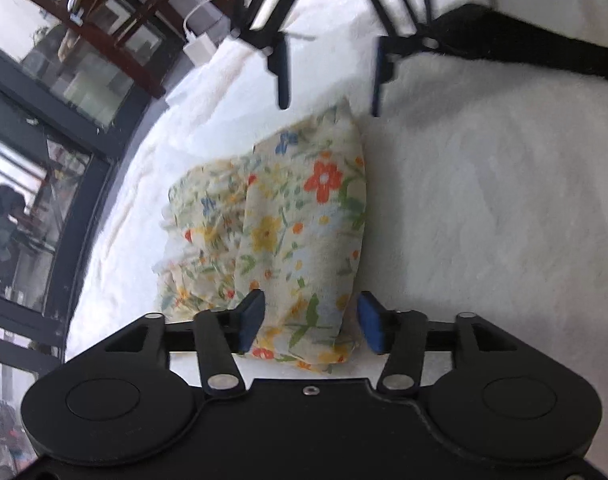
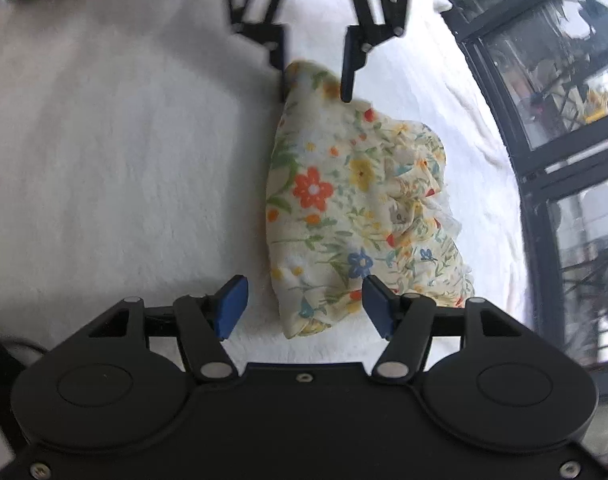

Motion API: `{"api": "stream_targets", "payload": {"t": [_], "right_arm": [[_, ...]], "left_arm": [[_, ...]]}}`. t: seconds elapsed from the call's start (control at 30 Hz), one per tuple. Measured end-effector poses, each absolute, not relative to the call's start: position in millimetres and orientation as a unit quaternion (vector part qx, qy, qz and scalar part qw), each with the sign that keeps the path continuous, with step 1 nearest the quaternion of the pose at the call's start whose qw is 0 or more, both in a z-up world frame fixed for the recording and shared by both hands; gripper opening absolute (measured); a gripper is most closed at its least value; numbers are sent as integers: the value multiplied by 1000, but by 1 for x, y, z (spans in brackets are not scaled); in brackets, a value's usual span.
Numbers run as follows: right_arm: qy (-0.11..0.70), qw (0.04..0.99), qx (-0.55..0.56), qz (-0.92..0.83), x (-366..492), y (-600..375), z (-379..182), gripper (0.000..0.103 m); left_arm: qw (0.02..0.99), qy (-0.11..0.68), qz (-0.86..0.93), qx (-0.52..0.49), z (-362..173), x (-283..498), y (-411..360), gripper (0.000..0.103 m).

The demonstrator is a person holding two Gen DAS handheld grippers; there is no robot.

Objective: Fold clothes
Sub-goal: 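Press the folded dress flat and open both grippers, then move both grippers to the opposite side edge of the dress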

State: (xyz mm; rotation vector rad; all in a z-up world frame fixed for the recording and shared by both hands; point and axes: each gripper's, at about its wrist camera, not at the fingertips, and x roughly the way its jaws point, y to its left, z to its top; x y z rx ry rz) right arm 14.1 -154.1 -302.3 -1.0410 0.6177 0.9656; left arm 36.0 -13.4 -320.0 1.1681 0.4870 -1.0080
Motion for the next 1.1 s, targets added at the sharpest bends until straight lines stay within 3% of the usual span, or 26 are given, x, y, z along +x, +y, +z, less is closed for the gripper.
{"api": "stream_targets", "payload": {"t": [0.07, 0.13, 0.23, 0.4, 0.67, 0.73, 1.1], "right_arm": [[313, 740, -412, 430, 34, -161, -291, 66], [395, 784, -272, 394, 83, -179, -279, 32], [436, 809, -167, 358, 118, -198, -284, 26], [465, 806, -100, 353, 132, -206, -303, 26], [487, 792, -49, 366, 133, -204, -309, 26], [492, 792, -32, 359, 135, -204, -315, 2], [488, 801, 208, 276, 125, -271, -337, 1]], "left_arm": [[690, 231, -460, 509, -316, 45, -16, 52], [717, 277, -464, 440, -303, 74, -14, 52], [762, 341, -444, 324, -291, 122, -1, 52], [802, 413, -412, 128, -295, 168, 22, 51], [779, 433, -437, 124, -324, 148, -2, 51], [777, 442, -429, 127, -337, 148, -3, 52], [790, 449, -407, 91, -354, 152, 7, 52]]}}
